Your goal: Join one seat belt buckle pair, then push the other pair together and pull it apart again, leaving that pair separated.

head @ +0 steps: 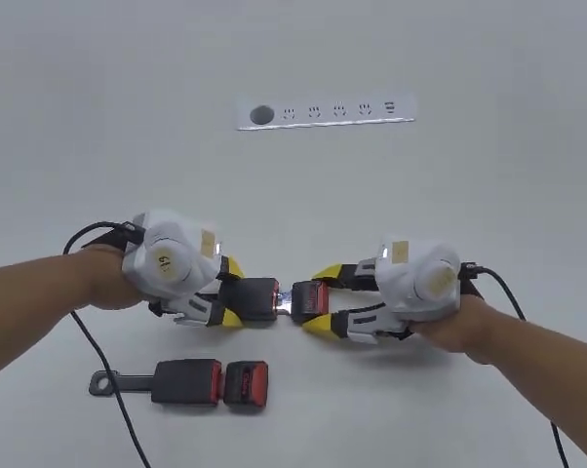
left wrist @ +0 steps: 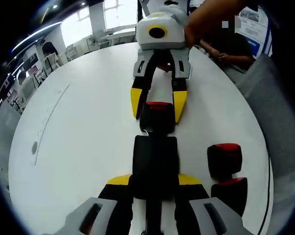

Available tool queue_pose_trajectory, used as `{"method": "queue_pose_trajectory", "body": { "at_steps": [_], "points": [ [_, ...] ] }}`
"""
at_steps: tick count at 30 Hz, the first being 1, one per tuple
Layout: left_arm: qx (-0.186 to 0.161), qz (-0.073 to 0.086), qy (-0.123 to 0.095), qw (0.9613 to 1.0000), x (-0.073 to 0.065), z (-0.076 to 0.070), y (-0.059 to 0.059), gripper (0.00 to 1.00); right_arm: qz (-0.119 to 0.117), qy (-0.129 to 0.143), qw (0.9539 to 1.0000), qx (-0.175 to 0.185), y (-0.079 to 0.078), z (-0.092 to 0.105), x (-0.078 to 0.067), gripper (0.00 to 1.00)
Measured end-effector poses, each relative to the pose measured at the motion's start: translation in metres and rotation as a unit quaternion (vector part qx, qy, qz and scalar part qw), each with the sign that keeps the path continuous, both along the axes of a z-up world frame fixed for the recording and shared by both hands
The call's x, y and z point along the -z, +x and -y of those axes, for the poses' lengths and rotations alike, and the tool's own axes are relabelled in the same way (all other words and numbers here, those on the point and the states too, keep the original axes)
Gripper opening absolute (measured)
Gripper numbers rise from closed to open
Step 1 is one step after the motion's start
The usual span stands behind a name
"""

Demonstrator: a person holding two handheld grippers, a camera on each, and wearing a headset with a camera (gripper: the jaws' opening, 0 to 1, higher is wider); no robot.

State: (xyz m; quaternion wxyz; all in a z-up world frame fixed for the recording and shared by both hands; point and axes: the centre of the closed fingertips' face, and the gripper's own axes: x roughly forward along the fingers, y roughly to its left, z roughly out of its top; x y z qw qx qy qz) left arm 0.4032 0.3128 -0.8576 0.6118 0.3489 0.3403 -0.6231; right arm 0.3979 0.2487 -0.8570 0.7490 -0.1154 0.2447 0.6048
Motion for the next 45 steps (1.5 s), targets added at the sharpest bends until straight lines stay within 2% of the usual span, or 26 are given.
{"method": "queue_pose_trajectory", "body": {
  "at_steps": [1, 2, 6, 23, 45],
  "points": [
    [0.002, 0.001, 0.002, 1.0000, 0.0005, -0.0003, 0.0001, 0.33, 0.010, 0.000, 0.9999, -0.005, 0.0007, -0.0062, -0.0005, 0.35],
    [0.004, 0.002, 0.003, 1.0000, 0.0007, -0.0006, 0.0002, 0.33, 0.008, 0.000, 1.0000, -0.004, 0.0007, -0.0086, -0.0006, 0.35],
    [0.001, 0.000, -0.002, 1.0000, 0.0009, -0.0006, 0.0005, 0.33, 0.006, -0.002, 1.0000, 0.001, 0.0028, -0.0068, -0.0008, 0.35],
    [0.007, 0.000, 0.011, 0.9999, 0.0022, -0.0001, -0.0014, 0.33, 0.015, -0.015, 0.9997, 0.011, 0.0044, -0.0090, 0.0002, 0.36],
    [0.009, -0.001, 0.018, 0.9998, 0.0030, -0.0005, 0.0014, 0.34, 0.024, -0.017, 0.9993, 0.021, 0.0069, -0.0103, 0.0007, 0.36]
  ]
}}
